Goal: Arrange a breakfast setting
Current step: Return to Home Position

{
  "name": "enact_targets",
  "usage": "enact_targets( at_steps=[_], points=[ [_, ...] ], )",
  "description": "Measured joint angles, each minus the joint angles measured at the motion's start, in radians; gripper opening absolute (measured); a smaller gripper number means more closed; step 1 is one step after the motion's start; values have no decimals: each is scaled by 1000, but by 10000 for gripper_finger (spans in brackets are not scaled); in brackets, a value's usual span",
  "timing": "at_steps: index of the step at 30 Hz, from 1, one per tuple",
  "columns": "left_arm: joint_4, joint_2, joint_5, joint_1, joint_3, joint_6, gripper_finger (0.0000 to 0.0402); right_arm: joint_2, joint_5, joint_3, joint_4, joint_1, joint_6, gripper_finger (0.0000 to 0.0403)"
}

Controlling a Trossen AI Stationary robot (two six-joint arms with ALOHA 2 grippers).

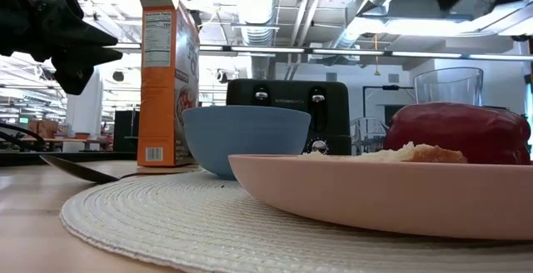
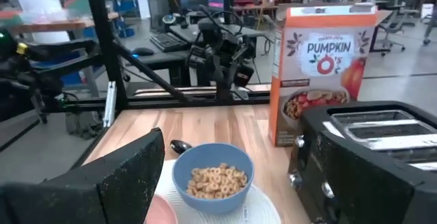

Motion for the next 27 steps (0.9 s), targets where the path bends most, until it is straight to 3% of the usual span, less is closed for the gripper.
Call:
enact_targets(
  at_steps=[7,17,27],
  points=[
    [0,0,0,0,0,0,100,-153,-8,-196,118,2,9,398],
    [0,0,0,0,0,0,100,-272,-32,-397,203,2,94,398],
    [1,-1,0,0,0,0,100,-377,-75,-491,237,2,80,397]
  ],
)
